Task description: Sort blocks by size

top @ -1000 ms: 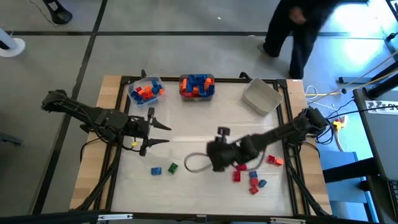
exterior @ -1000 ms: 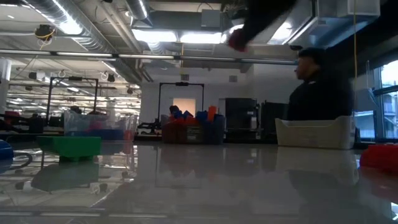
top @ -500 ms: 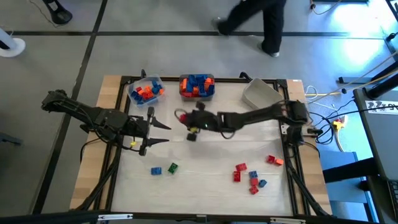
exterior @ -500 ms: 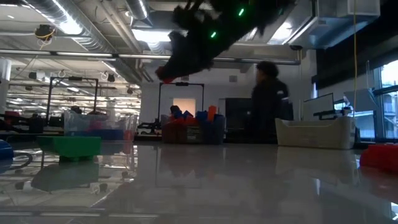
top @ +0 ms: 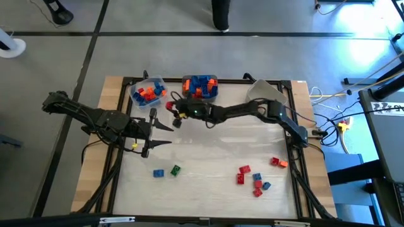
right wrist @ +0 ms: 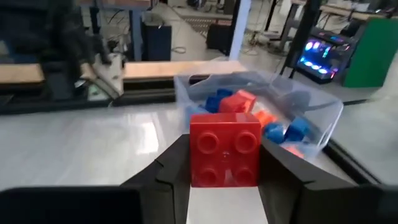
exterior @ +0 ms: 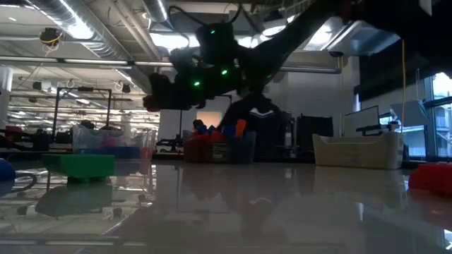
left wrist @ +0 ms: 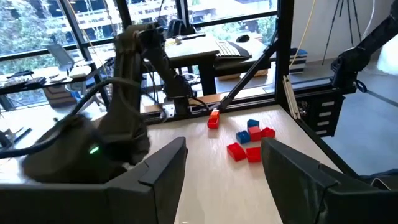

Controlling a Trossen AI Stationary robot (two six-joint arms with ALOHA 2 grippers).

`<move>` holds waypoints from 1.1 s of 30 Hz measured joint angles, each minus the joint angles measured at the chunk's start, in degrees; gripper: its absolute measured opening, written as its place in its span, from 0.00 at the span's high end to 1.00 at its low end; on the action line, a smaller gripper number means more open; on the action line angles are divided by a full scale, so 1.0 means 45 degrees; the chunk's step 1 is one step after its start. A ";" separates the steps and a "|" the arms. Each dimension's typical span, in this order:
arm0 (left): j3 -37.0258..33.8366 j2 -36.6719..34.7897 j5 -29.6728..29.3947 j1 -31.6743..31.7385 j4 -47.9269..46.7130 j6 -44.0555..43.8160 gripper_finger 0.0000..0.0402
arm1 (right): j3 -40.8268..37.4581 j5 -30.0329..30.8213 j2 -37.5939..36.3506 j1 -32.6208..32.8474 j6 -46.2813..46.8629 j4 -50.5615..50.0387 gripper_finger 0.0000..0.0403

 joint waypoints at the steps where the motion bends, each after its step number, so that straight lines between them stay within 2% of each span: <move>1: 0.0000 0.0000 0.0000 0.0000 -0.0010 0.0000 0.51 | 0.0380 0.0000 0.0276 -0.0071 -0.0002 0.0034 0.65; 20: 0.0000 0.0010 0.0000 0.0005 -0.0027 0.0090 0.51 | 0.8928 -0.0040 0.5610 -0.1077 0.0222 -0.0047 0.65; 25: 0.0000 0.0015 0.0000 0.0005 -0.0034 0.0092 0.51 | 0.9894 0.0094 0.6421 -0.1480 0.0408 -0.0095 0.64; 29: 0.0000 0.0015 0.0000 0.0015 -0.0047 0.0092 0.51 | 0.9917 0.0431 0.6566 -0.1742 0.1303 -0.0212 0.62; 33: 0.0000 0.0019 0.0000 0.0015 -0.0090 0.0092 0.51 | 0.9917 0.0458 0.6586 -0.1903 0.1596 -0.0293 0.57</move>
